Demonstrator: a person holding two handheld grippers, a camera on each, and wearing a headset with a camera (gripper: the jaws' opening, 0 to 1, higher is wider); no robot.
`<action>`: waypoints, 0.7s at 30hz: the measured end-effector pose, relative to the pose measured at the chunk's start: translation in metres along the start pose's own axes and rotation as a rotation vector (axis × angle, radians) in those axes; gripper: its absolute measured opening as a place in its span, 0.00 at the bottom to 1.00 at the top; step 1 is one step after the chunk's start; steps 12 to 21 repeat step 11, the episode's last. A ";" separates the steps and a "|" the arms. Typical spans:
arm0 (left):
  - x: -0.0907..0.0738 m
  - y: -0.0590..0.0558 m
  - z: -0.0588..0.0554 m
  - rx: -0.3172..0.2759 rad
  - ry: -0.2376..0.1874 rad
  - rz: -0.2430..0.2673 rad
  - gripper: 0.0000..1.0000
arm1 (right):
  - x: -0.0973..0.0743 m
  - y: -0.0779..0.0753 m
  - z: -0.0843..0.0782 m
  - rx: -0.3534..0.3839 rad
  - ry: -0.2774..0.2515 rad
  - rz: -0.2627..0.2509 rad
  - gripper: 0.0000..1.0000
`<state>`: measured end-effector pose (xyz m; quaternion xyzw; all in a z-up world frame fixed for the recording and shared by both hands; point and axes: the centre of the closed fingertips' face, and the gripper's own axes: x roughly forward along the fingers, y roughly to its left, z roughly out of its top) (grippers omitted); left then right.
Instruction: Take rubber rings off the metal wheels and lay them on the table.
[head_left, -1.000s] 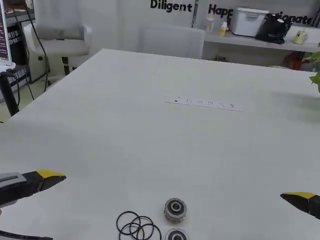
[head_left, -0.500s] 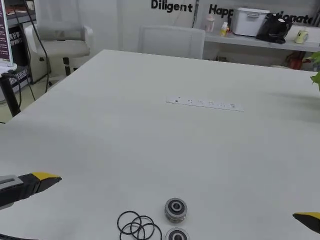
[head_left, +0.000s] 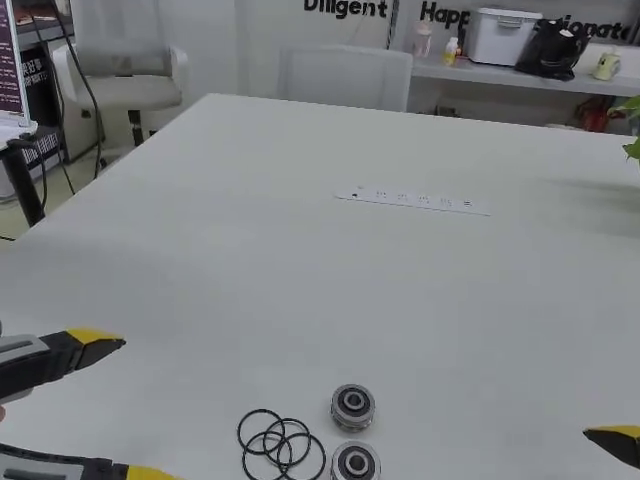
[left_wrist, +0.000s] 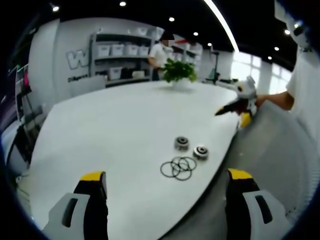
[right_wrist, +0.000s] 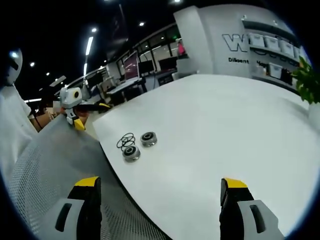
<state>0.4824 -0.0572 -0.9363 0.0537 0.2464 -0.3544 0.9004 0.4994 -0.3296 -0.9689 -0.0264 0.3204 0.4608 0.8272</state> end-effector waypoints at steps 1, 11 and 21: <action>0.000 0.000 0.001 -0.001 -0.002 0.000 1.00 | 0.000 0.000 0.000 -0.001 0.000 0.001 0.99; -0.004 -0.010 0.012 -0.007 -0.033 -0.021 0.96 | -0.004 0.018 0.016 -0.016 -0.035 0.036 0.98; -0.004 -0.010 0.012 -0.007 -0.033 -0.021 0.96 | -0.004 0.018 0.016 -0.016 -0.035 0.036 0.98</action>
